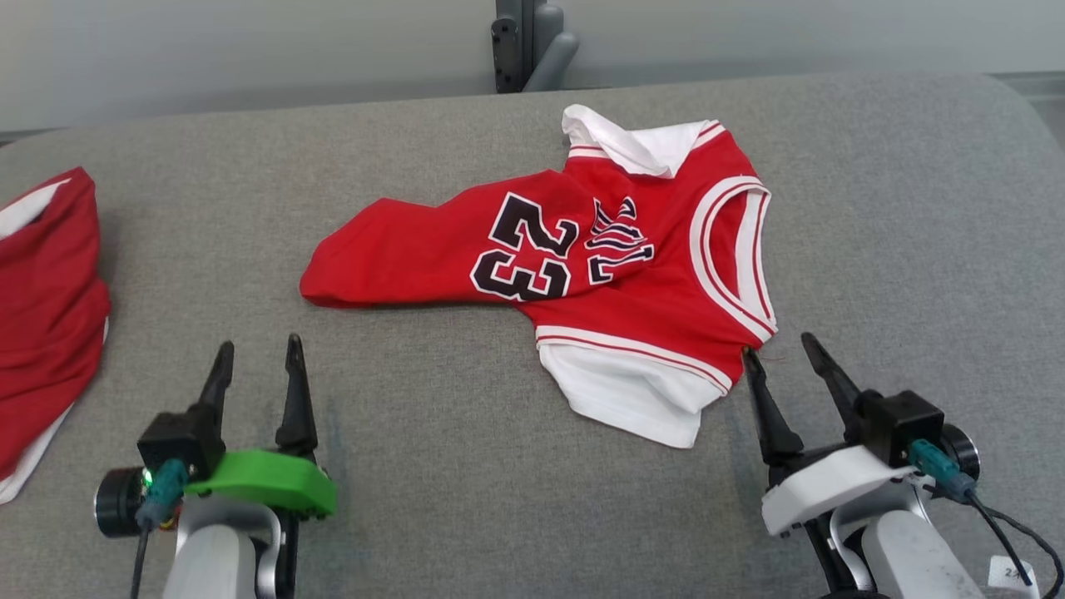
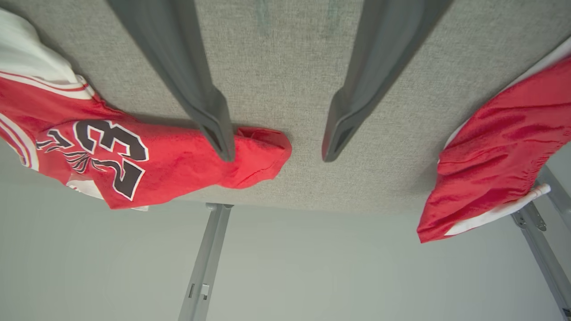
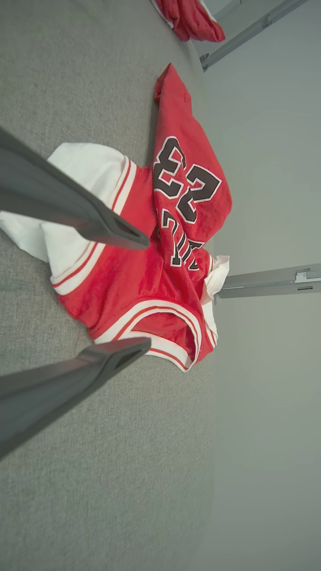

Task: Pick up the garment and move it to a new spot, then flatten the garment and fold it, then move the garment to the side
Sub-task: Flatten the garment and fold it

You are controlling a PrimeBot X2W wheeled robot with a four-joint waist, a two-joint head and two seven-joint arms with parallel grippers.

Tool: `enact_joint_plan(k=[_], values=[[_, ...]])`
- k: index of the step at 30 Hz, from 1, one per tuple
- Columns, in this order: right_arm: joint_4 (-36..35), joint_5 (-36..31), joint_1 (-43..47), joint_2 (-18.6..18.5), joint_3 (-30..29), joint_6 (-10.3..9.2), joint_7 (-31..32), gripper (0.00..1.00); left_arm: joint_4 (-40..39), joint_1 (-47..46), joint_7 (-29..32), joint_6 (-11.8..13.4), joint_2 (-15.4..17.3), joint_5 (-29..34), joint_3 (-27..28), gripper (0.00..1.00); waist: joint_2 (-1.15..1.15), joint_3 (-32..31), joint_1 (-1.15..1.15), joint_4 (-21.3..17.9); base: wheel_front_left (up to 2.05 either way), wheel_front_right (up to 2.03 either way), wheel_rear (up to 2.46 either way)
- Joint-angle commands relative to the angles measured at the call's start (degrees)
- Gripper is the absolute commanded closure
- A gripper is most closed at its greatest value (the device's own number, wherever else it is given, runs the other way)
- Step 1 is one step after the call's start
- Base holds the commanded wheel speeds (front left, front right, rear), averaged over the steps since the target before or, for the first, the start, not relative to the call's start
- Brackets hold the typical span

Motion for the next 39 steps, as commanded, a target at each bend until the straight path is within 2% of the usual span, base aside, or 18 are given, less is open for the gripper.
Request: enact_joint_plan(k=[1, 8, 12, 17, 25, 33, 35, 39], values=[[-0.4, 0.2, -1.2, -0.2, 0.1, -0.10, 0.0, 0.00, 1.1, -2.1, 0.0, -0.6, 0.3, 0.4, 0.5, 0.00, 0.00, 4.3, 0.00, -1.7, 0.00, 0.00, 0.00], [-0.9, 0.7, -4.4, 0.1, 1.2, -0.10, 0.0, 0.00, 10.3, -14.5, 0.0, -2.6, 3.2, 3.1, 1.2, 0.00, 0.00, 9.3, 0.00, -4.8, 0.00, 0.00, 0.00], [-1.0, 0.8, -4.9, 0.3, 1.0, -0.10, 0.0, 0.00, 14.1, -19.0, 0.0, -3.7, 5.0, 6.5, -2.9, 0.00, 0.00, 10.9, 0.00, -6.1, 0.00, 0.00, 0.00], [-1.0, 0.6, -5.1, 0.5, 0.4, -0.10, 0.0, 0.00, 13.7, -20.2, 0.0, -4.5, 4.0, 6.5, -8.4, 0.00, 0.00, 11.8, 0.00, -6.8, 0.00, 0.00, 0.00], [-0.8, 0.3, -6.1, 0.7, 1.2, -0.10, 0.0, 0.00, 16.1, -22.5, 0.0, -4.5, 3.6, 4.8, -13.0, 0.00, 0.00, 12.6, 0.00, -7.8, 0.00, 0.00, 0.00], [-0.4, 0.7, -6.3, 0.7, 1.4, -0.10, 0.0, 0.00, 18.9, -24.4, 0.0, -4.2, 3.7, 5.1, -12.4, 0.03, 0.00, 13.2, 0.00, -8.6, 0.00, 0.00, 0.00], [-0.3, 0.7, -6.3, 0.7, 1.2, -0.10, 0.0, 0.00, 19.5, -24.8, 0.0, -3.6, 3.7, 5.6, -12.2, 0.00, 0.00, 13.3, 0.00, -8.7, 0.00, 0.00, 0.00], [-0.2, 0.7, -6.5, 0.8, 1.2, -0.10, 0.0, 0.00, 22.7, -26.0, 0.0, -2.4, 3.8, 6.1, -11.9, 0.01, 0.00, 13.6, 0.00, -8.9, 0.00, 0.00, 0.00]])
